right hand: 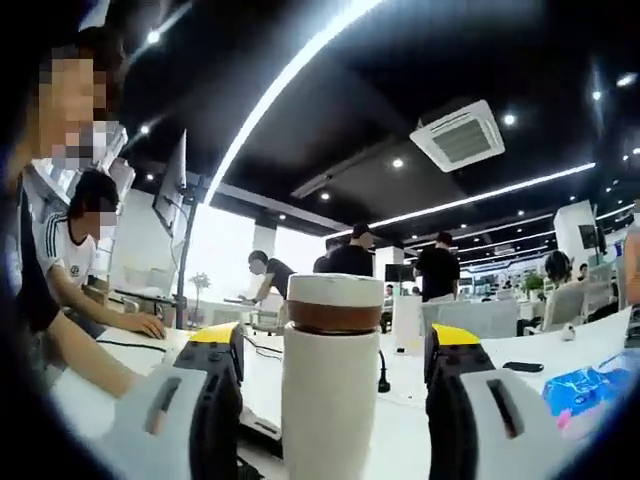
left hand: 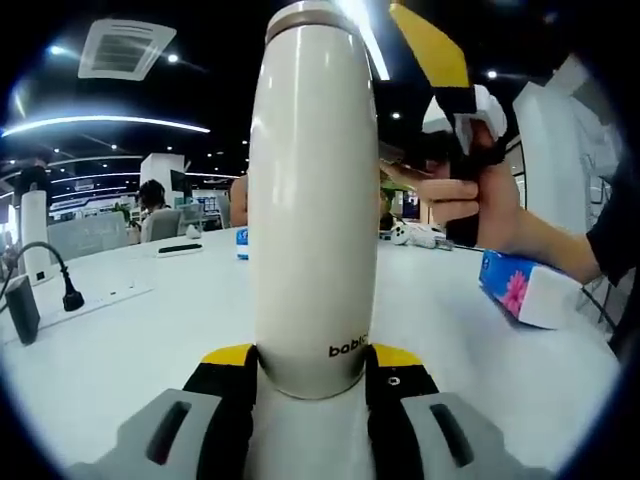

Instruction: Grasp the water cup twist off the cup lid place the cup lid on the table

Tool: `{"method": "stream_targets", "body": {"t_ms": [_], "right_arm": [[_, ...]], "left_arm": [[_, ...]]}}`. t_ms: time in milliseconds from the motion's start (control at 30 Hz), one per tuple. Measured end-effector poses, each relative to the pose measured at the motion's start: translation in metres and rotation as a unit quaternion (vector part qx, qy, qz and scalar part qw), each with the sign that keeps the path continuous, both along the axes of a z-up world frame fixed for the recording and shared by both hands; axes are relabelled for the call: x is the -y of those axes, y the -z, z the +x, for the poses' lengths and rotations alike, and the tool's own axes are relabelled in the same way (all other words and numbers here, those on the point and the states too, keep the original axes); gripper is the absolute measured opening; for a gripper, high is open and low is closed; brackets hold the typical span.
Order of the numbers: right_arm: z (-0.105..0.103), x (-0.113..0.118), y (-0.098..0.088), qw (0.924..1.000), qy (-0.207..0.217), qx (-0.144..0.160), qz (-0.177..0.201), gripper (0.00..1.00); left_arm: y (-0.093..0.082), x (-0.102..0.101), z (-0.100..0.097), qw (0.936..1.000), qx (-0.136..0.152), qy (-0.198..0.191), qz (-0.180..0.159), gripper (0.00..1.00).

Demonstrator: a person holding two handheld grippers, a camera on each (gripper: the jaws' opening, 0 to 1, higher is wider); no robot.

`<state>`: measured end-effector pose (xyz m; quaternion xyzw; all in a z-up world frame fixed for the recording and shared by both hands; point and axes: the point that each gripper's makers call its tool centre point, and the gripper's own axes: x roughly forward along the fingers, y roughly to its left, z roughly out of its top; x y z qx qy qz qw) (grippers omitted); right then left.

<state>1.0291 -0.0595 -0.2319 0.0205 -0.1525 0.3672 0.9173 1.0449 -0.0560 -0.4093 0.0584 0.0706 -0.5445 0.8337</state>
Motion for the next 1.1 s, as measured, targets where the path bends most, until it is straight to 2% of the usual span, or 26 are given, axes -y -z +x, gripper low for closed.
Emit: {"method": "stream_targets", "body": {"t_ms": [233,300,733,900,1100], "right_arm": [[-0.008,0.007,-0.013,0.9972,0.071,0.023,0.0,0.7],[-0.01,0.006,-0.014,0.996,0.087,0.019,0.008,0.7],[-0.012,-0.007,-0.024,0.9931,0.112,0.036,0.001,0.66],[-0.007,-0.011,-0.025,0.9929,0.115,0.021,0.025,0.62],[0.001,-0.01,-0.029,0.9913,0.124,0.022,0.037,0.55]], "left_arm": [[0.0,-0.001,-0.001,1.0,-0.001,-0.001,-0.001,0.45],[-0.001,-0.001,-0.001,1.0,-0.001,-0.001,-0.001,0.45],[-0.001,-0.003,-0.002,1.0,-0.002,-0.002,0.0,0.45],[-0.001,-0.003,-0.001,1.0,-0.002,-0.002,0.0,0.45],[-0.001,-0.002,0.0,1.0,-0.002,-0.001,0.0,0.45]]}}
